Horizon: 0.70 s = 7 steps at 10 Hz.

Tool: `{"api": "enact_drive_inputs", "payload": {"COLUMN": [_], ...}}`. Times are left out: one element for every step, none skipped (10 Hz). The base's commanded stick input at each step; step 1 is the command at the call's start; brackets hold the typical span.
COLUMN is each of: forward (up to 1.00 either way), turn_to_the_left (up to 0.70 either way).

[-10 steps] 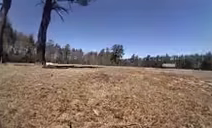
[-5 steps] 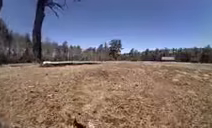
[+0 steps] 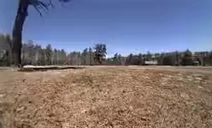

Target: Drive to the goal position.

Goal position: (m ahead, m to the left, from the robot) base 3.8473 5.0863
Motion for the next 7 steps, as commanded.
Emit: {"api": "enact_drive_inputs", "payload": {"forward": [0.7, 0.7, 0.7, 0.7, 0.7, 0.7, 0.7], "turn_to_the_left": [-0.35, -0.34, -0.33, -0.04, 0.0, 0.0, 0.0]}}
